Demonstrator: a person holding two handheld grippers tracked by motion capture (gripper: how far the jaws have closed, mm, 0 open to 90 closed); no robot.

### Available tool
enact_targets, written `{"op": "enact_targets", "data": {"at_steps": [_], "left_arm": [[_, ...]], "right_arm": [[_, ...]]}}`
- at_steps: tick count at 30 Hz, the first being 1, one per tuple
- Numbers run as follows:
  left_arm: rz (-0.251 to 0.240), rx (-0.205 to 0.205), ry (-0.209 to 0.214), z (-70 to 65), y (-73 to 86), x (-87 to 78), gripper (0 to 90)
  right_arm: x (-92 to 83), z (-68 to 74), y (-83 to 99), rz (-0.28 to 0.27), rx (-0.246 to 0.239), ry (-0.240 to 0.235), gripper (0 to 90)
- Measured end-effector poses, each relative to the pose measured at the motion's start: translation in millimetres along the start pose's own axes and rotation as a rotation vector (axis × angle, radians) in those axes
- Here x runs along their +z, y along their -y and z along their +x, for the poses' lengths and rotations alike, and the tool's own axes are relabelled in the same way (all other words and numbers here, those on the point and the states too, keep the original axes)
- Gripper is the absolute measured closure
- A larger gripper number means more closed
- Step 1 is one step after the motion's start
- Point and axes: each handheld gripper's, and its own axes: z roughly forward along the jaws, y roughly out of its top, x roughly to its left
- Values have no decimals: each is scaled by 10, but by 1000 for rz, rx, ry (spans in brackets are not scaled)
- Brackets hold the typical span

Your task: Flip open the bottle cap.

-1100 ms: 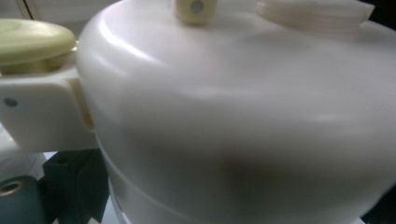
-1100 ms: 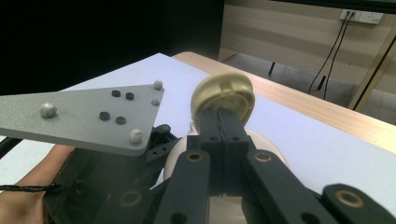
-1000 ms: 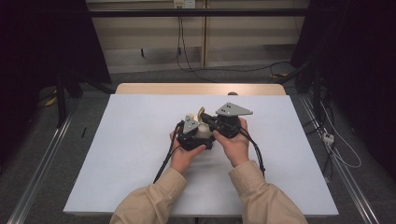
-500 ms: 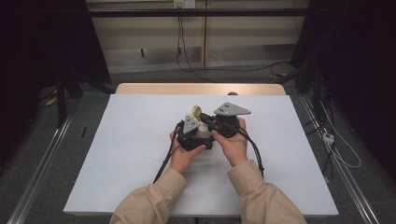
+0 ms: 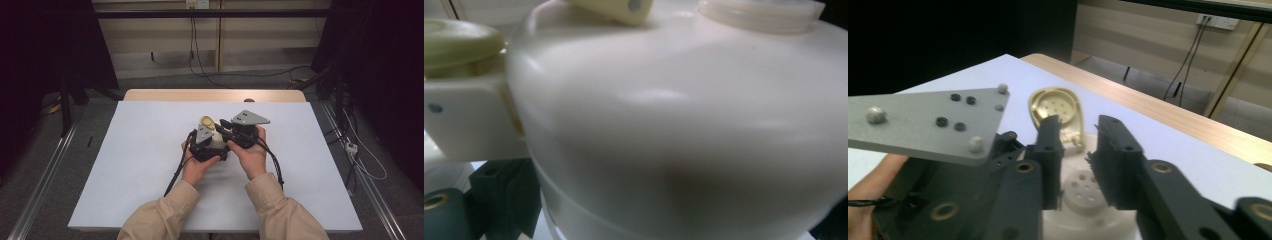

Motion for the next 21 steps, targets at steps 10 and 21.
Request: {"op": "enact_targets", "data": {"at_steps": [10,21], "left_arm": [[15,25,-11,-13,12,-25,44],[64,2,-1,-2,31,-62,34]], "right_arm": [[-84,-39,49,-6,16,27,510],[-204,-87,135,-30,35,40,357]]}}
